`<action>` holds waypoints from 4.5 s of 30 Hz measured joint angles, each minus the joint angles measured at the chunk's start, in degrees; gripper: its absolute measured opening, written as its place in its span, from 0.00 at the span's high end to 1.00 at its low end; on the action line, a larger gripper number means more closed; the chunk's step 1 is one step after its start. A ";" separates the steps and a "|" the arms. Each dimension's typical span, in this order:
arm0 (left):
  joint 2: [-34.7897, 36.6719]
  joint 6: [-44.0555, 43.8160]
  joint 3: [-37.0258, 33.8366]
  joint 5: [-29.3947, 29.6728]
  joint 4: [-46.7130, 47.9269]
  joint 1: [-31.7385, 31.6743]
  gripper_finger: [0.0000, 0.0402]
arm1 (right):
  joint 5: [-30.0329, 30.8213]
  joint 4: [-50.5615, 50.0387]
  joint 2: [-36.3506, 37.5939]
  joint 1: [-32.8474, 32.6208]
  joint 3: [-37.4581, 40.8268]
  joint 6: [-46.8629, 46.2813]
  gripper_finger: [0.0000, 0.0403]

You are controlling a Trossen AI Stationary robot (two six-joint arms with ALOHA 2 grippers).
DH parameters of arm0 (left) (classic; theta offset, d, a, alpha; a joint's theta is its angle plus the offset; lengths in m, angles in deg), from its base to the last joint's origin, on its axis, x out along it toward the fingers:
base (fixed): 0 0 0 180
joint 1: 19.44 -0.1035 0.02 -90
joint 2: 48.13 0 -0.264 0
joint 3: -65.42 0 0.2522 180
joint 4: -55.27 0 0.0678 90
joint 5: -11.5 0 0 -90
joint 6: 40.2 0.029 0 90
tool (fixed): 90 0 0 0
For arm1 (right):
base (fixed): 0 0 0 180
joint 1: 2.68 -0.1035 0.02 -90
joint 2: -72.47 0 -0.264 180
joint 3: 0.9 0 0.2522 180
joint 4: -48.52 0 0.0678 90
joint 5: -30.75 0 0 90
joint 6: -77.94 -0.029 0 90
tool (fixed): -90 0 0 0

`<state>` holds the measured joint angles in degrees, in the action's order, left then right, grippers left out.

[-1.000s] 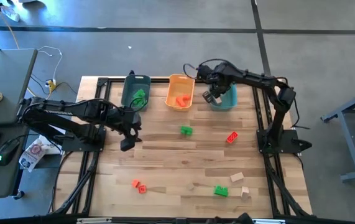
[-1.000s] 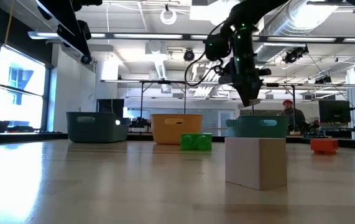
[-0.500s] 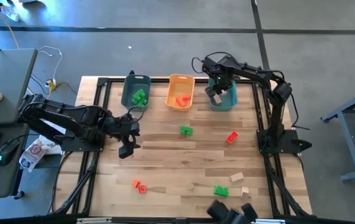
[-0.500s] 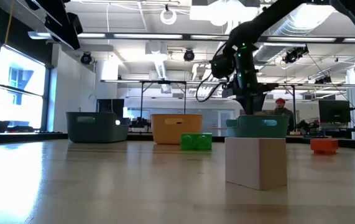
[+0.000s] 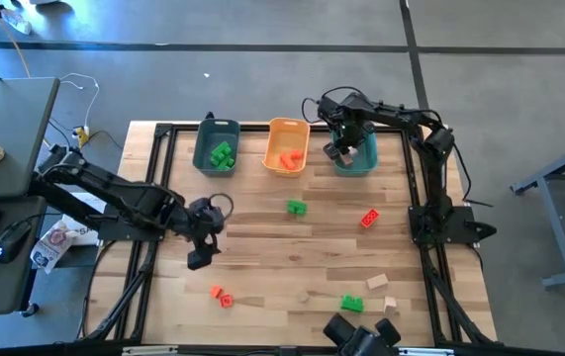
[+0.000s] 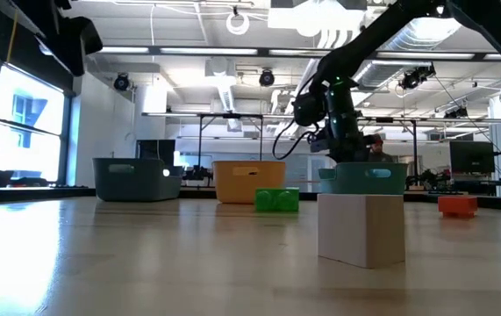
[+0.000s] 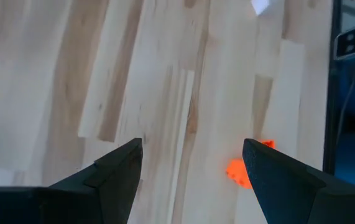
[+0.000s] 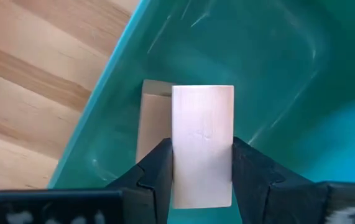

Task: Sort & place blocks by color
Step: Put the white game piece into the green bin, then put the orange game piece into the yellow bin

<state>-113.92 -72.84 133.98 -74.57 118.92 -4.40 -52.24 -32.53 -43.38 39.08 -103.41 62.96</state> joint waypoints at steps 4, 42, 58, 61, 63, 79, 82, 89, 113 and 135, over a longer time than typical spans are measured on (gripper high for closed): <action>-2.81 -2.84 -0.01 1.10 0.01 2.62 0.34 | 2.27 -0.02 0.00 -0.24 0.00 0.48 0.69; -17.81 -52.30 0.00 4.12 -2.35 20.22 0.34 | 9.30 0.80 10.99 -4.21 0.00 -0.10 0.48; -26.02 -52.67 0.04 4.22 -9.40 21.91 0.34 | 9.32 2.39 11.82 -8.24 0.00 -1.02 0.48; -27.19 -52.22 0.05 3.72 -11.01 22.17 0.34 | 9.31 2.27 11.82 -8.46 0.00 -1.49 0.48; -27.92 -52.26 -0.01 3.56 -10.67 22.27 0.34 | 9.13 2.23 11.82 -8.46 0.00 -1.51 0.48; -31.73 -51.08 -0.03 4.15 -9.03 22.21 0.36 | 9.10 1.58 11.82 -8.46 0.00 -1.49 0.48; -32.36 -50.17 0.00 4.27 -9.52 22.10 0.39 | 9.10 1.39 11.82 -8.46 0.00 -1.48 0.48; -32.34 -48.12 0.00 3.98 -9.70 21.99 0.54 | 9.04 0.96 11.80 -8.46 0.00 -1.05 0.48; -24.45 -29.96 0.02 8.08 -9.04 11.25 0.81 | 9.40 -6.17 11.82 -20.50 -0.02 3.04 0.48; -14.70 -0.67 0.04 19.92 -11.78 -13.04 0.81 | 9.96 -4.08 12.91 -43.02 -0.02 -9.09 0.48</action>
<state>-128.62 -73.51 134.03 -54.64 107.14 -17.44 -42.28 -36.61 -30.47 -3.94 -103.43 53.86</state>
